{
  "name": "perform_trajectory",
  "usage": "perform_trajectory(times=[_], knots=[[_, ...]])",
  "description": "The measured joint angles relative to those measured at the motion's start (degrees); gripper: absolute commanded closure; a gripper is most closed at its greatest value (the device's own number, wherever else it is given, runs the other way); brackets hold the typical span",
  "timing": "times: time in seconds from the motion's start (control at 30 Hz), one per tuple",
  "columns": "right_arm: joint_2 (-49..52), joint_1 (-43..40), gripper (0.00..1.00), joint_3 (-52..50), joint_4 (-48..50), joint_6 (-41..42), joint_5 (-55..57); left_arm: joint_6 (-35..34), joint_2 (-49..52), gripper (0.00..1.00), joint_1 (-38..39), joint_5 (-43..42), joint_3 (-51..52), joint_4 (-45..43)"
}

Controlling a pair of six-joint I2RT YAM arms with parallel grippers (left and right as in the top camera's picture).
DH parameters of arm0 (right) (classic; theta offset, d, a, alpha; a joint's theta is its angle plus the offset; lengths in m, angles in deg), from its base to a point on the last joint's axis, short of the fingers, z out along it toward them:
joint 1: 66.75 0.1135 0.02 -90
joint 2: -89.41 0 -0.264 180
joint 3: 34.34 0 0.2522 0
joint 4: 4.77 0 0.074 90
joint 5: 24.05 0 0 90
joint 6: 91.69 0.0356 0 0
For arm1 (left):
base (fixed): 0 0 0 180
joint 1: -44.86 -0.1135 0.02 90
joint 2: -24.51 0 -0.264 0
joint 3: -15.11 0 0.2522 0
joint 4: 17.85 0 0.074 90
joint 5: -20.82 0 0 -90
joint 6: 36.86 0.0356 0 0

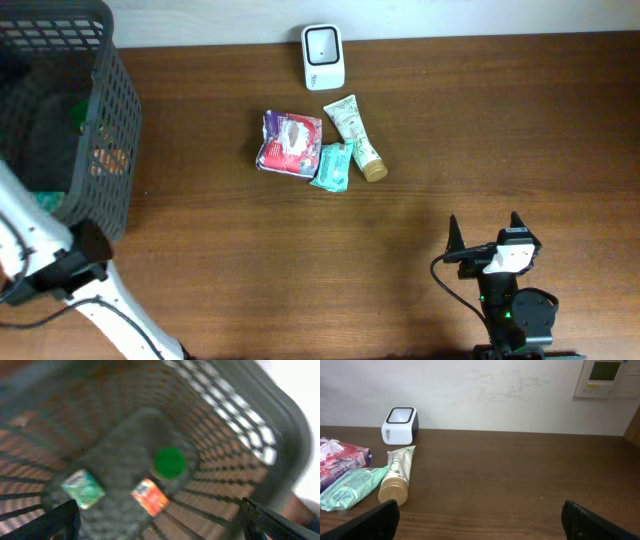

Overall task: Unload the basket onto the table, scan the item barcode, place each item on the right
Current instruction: 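Grasp the red-purple tissue pack in the basket and place it left of the wipes, then grasp the small green Kleenex pack in the basket and place it right of the tube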

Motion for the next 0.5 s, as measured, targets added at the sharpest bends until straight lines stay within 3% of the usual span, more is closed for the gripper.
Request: perform_trajectory(times=[0.07,0.17,0.23,0.33,0.37,0.4,0.43,0.5], knots=[[0.00,0.00,0.01,0.00,0.00,0.04,0.00,-0.42,-0.04,0.01,-4.26,-0.37,1.62,-0.02],[0.00,0.00,0.01,0.00,0.00,0.04,0.00,-4.04,0.52,0.01,-4.74,1.88,9.07,0.02],[0.00,0.00,0.02,0.00,0.00,0.02,0.00,-9.49,2.05,0.01,-3.65,8.46,20.06,-2.67],[0.00,0.00,0.02,0.00,0.00,0.04,0.00,-12.46,3.10,0.01,-3.08,15.23,35.85,-11.26],[0.00,0.00,0.02,0.00,0.00,0.04,0.00,-12.90,3.28,0.03,-3.08,15.87,38.53,-13.27],[0.00,0.00,0.02,0.00,0.00,0.02,0.00,-13.33,3.21,0.20,-3.04,16.61,43.58,-16.92],[0.00,0.00,0.01,0.00,0.00,0.04,0.00,-13.53,3.17,0.25,-2.93,16.96,47.74,-20.63],[-0.02,0.00,0.01,0.00,0.00,0.02,0.00,-13.90,3.43,0.25,-2.71,17.33,55.34,-26.95]])
